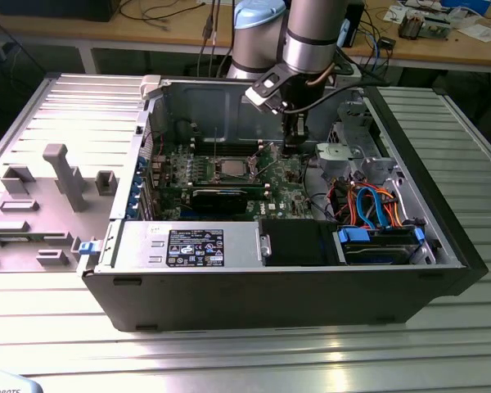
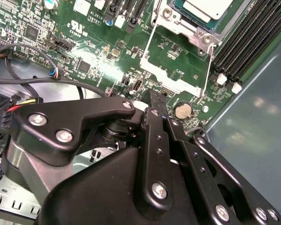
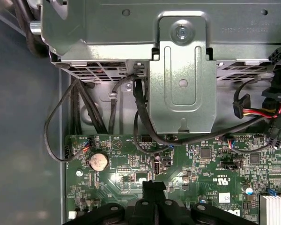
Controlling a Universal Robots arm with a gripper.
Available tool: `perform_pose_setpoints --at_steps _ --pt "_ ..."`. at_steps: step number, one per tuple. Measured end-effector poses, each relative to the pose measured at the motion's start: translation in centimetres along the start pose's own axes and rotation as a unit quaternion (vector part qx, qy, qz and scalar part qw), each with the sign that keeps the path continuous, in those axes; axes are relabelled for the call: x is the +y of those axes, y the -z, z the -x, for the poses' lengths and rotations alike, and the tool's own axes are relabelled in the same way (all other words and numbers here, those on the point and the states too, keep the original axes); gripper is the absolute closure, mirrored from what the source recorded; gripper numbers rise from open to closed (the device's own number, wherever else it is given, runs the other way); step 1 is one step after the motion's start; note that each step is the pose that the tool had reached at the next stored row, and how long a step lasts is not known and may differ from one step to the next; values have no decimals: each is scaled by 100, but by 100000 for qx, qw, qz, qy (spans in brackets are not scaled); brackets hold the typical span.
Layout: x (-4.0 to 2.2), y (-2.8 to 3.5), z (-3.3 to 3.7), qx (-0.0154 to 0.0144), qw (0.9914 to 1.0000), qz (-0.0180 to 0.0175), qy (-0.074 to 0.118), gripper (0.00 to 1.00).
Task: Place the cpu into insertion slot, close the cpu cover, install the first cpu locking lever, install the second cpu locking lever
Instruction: 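Close the cpu cover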
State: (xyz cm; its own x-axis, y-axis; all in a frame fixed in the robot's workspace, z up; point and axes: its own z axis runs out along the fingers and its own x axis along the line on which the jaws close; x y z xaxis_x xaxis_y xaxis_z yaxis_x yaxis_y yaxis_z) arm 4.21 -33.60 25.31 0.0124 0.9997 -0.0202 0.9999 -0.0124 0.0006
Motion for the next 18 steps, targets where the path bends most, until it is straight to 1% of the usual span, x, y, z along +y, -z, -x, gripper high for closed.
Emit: perform_pose_setpoints --at_steps 2,4,8,10,12,13,14,18 --pt "0 -25 0 1 100000 1 -5 89" --pt "0 -54 -1 116 100000 -13 -5 89" --pt "-21 -66 -1 150 100000 -46 39 89" --pt "-65 -67 -1 223 100000 -45 56 89" --pt "-159 -66 0 265 100000 -53 51 89" --pt "-184 -67 1 283 100000 -55 54 89" --pt "-193 -67 1 289 100000 -50 48 89" --pt "-196 -67 0 290 100000 -54 57 89"
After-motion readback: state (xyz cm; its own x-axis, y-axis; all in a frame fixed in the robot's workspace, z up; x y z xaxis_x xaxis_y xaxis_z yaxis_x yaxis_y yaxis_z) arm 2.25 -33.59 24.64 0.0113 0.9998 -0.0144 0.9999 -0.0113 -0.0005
